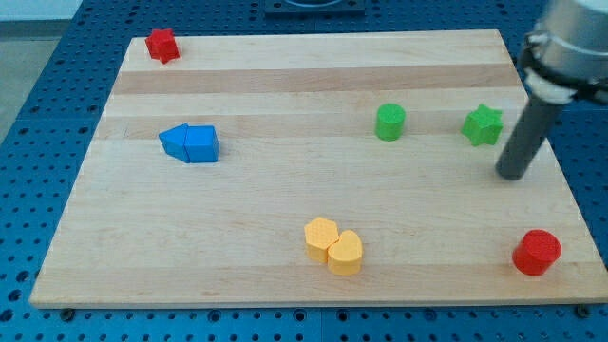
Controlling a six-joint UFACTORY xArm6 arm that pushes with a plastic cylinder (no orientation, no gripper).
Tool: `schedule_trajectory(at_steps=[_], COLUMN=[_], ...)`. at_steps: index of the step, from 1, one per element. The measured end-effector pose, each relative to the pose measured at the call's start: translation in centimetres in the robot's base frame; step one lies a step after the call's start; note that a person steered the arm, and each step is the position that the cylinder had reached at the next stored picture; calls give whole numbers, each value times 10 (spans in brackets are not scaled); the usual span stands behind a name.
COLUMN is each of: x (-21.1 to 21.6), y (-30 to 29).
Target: Push the green star close to the green circle
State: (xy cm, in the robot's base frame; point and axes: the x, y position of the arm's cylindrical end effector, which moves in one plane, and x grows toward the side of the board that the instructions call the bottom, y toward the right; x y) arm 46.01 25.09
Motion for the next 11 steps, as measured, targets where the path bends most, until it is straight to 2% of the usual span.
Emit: schedule_trajectory(at_steps=[1,2,8,10,11], x=[-44,-59,-58,-56,-31], y=[37,34,-86,-88,-67])
